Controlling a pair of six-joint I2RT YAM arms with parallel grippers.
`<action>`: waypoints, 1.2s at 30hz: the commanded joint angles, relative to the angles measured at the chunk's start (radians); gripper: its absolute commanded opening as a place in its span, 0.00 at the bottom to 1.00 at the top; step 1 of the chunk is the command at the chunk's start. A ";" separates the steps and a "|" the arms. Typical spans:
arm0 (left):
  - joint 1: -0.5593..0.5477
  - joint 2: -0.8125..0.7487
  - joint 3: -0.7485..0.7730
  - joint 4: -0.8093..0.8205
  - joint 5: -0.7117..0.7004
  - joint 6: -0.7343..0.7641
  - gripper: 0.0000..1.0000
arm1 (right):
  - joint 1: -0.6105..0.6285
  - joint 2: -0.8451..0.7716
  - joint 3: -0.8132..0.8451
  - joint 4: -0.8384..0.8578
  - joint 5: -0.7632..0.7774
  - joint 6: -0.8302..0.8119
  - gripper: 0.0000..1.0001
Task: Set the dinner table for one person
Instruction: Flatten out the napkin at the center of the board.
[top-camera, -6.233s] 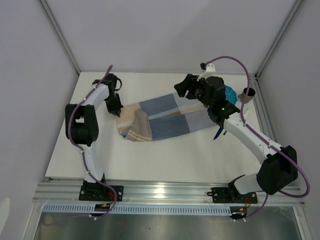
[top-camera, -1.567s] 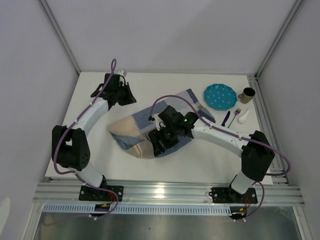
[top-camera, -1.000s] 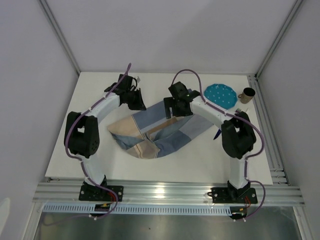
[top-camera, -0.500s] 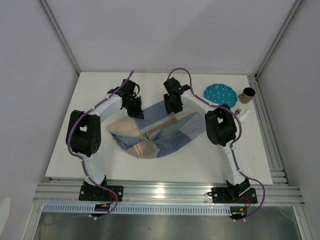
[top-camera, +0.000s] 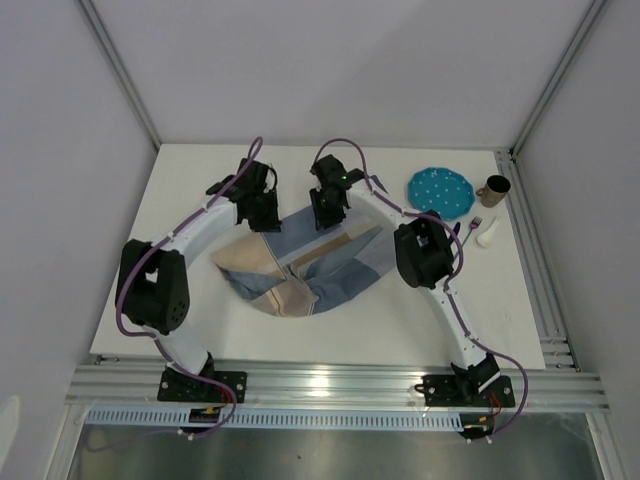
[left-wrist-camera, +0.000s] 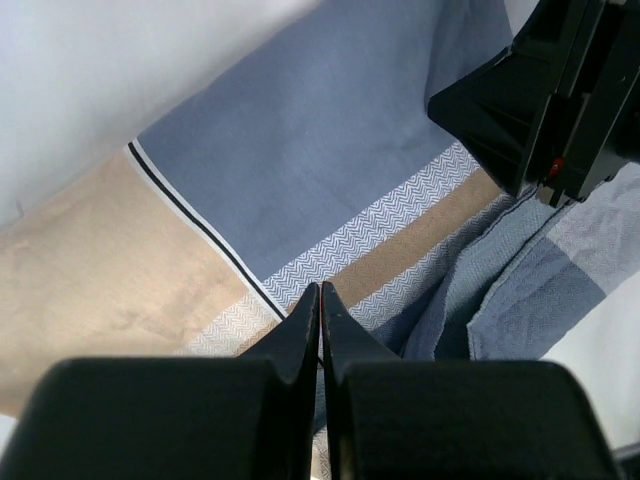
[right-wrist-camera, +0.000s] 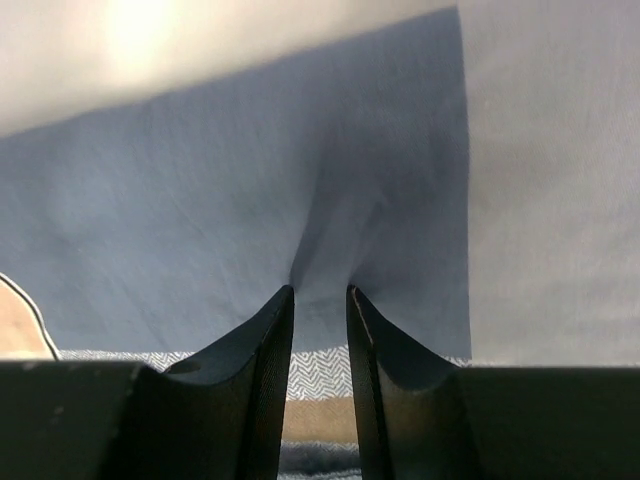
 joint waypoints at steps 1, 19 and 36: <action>-0.003 -0.047 0.001 -0.001 -0.068 -0.003 0.02 | -0.010 0.121 0.098 -0.064 -0.023 0.014 0.31; 0.183 -0.118 -0.068 0.100 0.246 -0.088 0.99 | -0.100 -0.200 -0.201 0.353 -0.124 0.017 0.54; 0.442 -0.121 -0.259 0.066 0.188 -0.282 0.97 | -0.117 -0.346 -0.313 0.410 -0.107 0.032 0.57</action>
